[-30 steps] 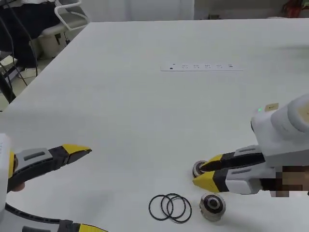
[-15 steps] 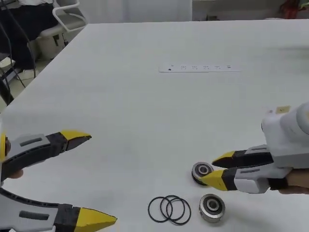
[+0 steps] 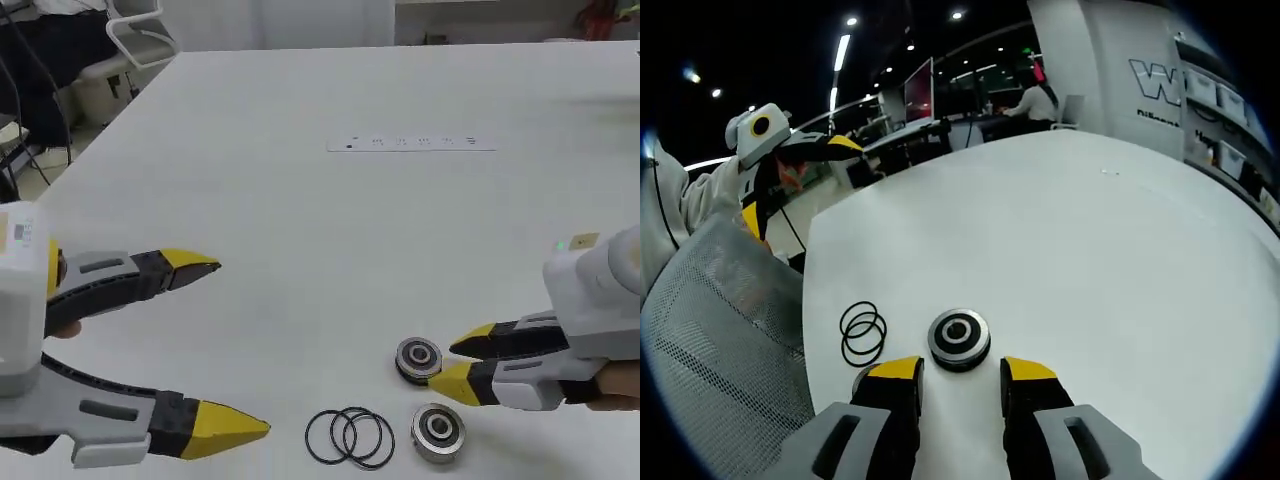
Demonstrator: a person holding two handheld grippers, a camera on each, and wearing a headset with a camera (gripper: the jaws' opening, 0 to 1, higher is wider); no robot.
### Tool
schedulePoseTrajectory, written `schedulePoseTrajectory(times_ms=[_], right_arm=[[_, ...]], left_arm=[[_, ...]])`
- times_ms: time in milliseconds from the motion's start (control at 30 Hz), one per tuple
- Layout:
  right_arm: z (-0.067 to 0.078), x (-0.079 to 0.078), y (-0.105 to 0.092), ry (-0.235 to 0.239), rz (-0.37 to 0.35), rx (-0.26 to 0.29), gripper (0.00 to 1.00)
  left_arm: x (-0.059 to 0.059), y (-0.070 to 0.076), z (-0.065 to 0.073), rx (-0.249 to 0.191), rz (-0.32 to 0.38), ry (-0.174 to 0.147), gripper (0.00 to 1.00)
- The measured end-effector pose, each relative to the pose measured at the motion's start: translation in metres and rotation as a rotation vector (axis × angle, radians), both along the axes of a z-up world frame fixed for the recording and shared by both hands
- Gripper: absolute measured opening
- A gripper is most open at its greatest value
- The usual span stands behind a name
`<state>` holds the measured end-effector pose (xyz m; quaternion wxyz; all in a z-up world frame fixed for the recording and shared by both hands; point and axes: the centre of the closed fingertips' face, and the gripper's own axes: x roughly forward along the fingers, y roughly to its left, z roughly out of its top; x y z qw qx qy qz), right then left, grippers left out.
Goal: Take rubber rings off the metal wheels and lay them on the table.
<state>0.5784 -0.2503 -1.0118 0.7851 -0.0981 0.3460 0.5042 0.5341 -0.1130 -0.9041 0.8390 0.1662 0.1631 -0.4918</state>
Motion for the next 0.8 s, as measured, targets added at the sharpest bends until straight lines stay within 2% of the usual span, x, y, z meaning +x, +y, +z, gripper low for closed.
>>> schedulePoseTrajectory(times_ms=[300, 567, 800], right_arm=[[0.000, -0.002, 0.001, 0.003, 0.001, 0.006, 0.27], [0.000, -0.004, 0.003, 0.000, 0.009, 0.004, 0.27], [0.000, -0.003, 0.002, -0.002, 0.007, 0.005, 0.26]], left_arm=[[0.014, -0.011, 0.008, 0.000, -0.028, -0.027, 0.84], [0.021, -0.020, 0.012, 0.001, -0.057, -0.036, 0.80], [0.030, -0.034, 0.015, 0.008, -0.086, -0.062, 0.79]])
